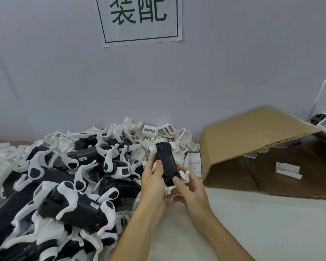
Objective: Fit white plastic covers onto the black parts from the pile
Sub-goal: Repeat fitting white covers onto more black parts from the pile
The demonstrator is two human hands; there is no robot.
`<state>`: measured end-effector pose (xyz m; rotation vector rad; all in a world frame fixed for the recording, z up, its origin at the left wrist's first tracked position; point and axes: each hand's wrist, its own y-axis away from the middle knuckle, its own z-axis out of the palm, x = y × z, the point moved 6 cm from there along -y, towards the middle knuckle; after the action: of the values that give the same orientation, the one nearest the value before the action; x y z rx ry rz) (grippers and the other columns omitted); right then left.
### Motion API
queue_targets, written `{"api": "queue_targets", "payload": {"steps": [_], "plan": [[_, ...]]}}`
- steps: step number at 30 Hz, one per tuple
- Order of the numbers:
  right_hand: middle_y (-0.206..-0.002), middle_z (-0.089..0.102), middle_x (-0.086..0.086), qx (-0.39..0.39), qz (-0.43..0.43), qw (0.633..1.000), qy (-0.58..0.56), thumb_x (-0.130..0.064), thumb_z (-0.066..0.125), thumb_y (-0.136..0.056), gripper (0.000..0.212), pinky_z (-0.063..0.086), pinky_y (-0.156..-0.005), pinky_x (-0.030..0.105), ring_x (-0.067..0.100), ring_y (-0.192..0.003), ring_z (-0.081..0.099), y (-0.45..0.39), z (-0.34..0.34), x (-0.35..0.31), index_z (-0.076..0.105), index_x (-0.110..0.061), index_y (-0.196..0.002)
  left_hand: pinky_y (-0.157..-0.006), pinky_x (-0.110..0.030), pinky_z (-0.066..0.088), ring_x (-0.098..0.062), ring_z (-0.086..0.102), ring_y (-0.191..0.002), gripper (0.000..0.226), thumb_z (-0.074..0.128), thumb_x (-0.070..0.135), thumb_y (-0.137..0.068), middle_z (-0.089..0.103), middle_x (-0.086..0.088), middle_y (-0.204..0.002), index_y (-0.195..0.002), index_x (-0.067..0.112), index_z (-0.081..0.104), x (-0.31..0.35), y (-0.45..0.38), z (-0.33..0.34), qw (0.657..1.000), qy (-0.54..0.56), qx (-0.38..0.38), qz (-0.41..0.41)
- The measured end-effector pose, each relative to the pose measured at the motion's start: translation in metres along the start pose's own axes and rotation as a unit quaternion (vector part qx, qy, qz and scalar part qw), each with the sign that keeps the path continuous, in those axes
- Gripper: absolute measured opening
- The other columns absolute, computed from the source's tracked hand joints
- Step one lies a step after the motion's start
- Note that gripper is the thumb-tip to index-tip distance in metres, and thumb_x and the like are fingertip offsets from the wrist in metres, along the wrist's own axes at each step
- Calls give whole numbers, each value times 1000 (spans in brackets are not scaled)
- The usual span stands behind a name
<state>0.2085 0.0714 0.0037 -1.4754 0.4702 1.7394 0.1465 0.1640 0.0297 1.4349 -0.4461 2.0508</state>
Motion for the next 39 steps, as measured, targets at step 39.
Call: {"api": "queue_targets", "payload": {"steps": [39], "plan": [[-104, 74, 14, -49, 65, 991, -104, 8, 47, -98, 36, 55, -65, 31, 24, -86, 68, -2, 6, 15, 60, -9, -126, -87, -46, 58, -24, 71, -95, 28, 46, 14, -106, 73, -9, -108, -127, 22, 62, -2, 2, 5, 1000, -28, -5, 8]]}}
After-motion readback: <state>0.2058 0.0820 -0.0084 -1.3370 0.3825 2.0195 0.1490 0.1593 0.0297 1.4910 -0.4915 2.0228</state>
